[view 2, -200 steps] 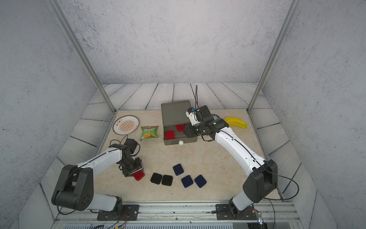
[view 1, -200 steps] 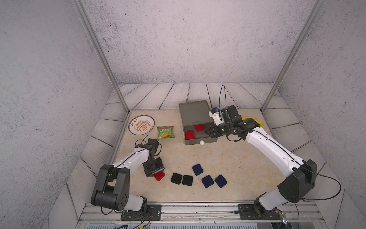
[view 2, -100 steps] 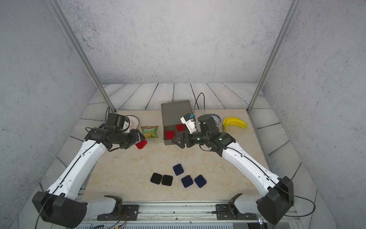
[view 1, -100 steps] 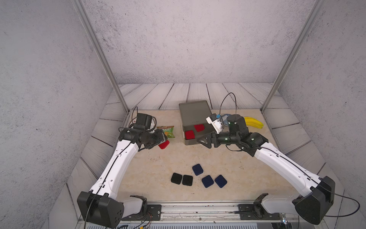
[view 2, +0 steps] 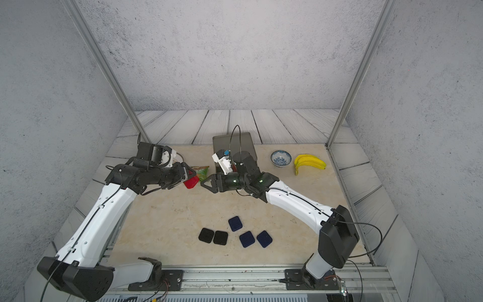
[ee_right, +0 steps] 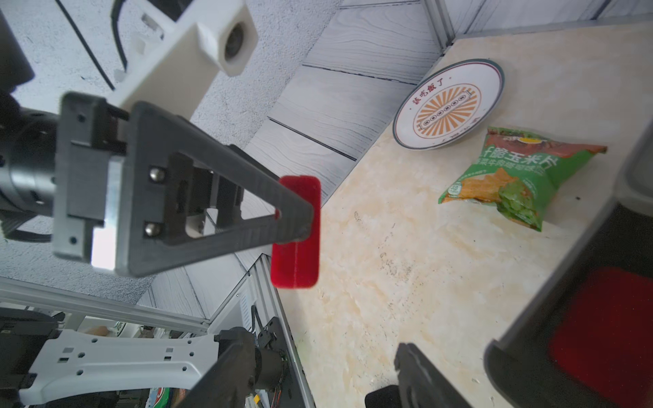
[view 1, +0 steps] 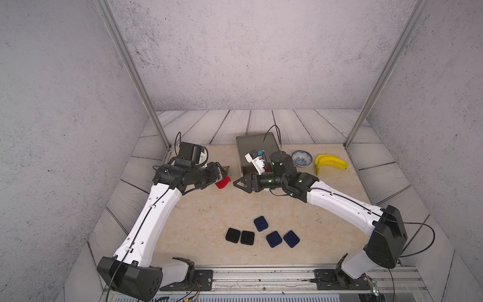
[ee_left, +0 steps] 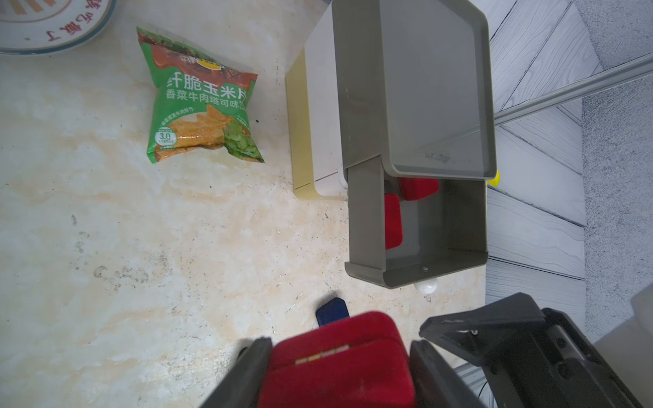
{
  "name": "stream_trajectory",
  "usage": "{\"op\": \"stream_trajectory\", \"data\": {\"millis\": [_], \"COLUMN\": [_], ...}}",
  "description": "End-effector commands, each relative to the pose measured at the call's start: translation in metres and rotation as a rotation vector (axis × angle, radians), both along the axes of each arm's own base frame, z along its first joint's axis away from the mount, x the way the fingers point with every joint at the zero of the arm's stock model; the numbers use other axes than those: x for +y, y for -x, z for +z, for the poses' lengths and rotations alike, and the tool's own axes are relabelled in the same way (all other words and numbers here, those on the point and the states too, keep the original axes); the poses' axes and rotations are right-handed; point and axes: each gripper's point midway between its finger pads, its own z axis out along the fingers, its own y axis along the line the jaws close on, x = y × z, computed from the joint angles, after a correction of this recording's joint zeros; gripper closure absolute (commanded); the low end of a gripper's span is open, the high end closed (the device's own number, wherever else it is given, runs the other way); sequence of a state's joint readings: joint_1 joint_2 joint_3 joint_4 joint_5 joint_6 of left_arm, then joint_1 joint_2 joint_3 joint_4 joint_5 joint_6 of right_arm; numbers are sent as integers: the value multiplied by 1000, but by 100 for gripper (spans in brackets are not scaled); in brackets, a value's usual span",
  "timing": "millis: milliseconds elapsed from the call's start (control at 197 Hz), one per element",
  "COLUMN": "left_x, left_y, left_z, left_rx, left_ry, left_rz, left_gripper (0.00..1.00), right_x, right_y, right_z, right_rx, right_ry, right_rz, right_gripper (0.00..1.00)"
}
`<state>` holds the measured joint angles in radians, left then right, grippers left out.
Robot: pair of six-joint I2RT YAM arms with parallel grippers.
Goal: Place the brooch boxes into the drawer by color
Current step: Pick up the brooch box from the center of the board.
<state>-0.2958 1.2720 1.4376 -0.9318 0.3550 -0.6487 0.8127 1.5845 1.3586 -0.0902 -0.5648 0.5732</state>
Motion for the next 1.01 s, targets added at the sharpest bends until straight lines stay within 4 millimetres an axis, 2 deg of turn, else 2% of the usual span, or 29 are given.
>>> {"op": "stream_trajectory", "data": {"millis": [0,243,542,699,877,1008], "left_x": [-5,-7,-5,-5,-6,-7], "left_y": [3,7,6,7,7,8], "left_z": [16,18,21,20,16,14], "left_rx": [-38,-48,-77,-71,-65,-63], "left_ry": [27,27,20,25,30,31], "left_rz": [-13,-26,-14,-17,-17,-18], "left_gripper": [53,53,53,53,53,53], "right_x": [10,26,36,37,40,40], "right_y": [-5,-7,-4,-9,-11,-14], "right_z": [26,16,6,6,10,9], "right_rx": [-58,-70,-87,-89,-92,-93], "right_ry": [-58,-10,28,24,3,7], "right_rz": [-18,-10,-7,-30,-40,-54], "right_gripper": [31,33,37,48,54,66]}}
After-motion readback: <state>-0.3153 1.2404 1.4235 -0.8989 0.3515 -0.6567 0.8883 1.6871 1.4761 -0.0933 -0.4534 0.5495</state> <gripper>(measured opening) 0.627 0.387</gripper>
